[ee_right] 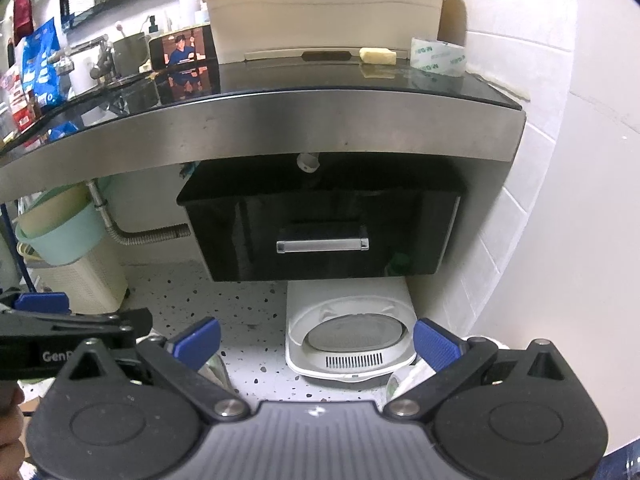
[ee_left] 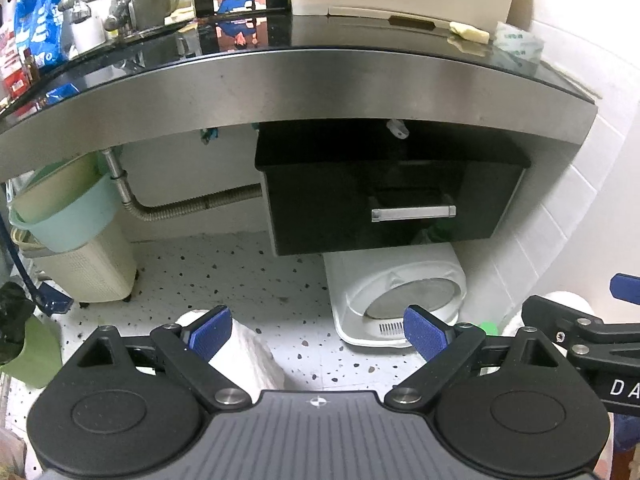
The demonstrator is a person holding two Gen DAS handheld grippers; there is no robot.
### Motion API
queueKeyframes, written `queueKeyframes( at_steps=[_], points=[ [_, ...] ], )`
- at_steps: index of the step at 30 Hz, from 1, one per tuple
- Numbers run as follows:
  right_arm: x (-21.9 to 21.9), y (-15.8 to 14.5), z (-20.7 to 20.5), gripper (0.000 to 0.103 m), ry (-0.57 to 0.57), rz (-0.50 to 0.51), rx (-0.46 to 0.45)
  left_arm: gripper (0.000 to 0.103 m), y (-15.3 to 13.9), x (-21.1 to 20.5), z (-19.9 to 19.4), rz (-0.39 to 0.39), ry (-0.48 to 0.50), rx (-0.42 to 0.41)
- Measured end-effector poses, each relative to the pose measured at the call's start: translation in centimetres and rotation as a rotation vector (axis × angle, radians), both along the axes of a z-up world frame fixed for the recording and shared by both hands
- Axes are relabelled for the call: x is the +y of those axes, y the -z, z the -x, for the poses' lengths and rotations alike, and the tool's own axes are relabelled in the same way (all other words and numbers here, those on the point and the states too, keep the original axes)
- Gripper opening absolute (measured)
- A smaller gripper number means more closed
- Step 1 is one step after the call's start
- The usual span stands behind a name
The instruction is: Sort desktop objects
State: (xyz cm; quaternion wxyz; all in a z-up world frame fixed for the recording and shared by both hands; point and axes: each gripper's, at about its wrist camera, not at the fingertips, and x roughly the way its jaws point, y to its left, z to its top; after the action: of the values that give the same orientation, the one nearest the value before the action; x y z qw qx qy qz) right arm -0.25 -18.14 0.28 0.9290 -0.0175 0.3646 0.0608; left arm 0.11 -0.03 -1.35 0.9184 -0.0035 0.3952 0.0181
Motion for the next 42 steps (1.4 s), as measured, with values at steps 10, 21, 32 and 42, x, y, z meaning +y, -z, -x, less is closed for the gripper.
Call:
queueKeyframes(
  at_steps=[10,21,32,42],
  points=[
    [-0.3,1.3,-0.1,0.103,-0.014,-0.031,-0.043,0.093,1.2,0.1,0.0,-0.002,0.049,-0.014],
    [0.1,2.7,-0.9,0.103,-0.019,0.019,-0.01,0.093,2.2,0.6,-0.3,0.01,0.068,-0.028],
    [0.1,4.1,-1.7,0.103,-0.025,0.041,-0.02,0.093,3.6,1.1,-0.9,-0.046,0.024,-0.054],
    [-0.2,5.7,-3.1,0.103,-0.023,0.033,-0.004,0.093,4.8,1.3,-1.4,-0.066,0.057,-0.089]
  ],
)
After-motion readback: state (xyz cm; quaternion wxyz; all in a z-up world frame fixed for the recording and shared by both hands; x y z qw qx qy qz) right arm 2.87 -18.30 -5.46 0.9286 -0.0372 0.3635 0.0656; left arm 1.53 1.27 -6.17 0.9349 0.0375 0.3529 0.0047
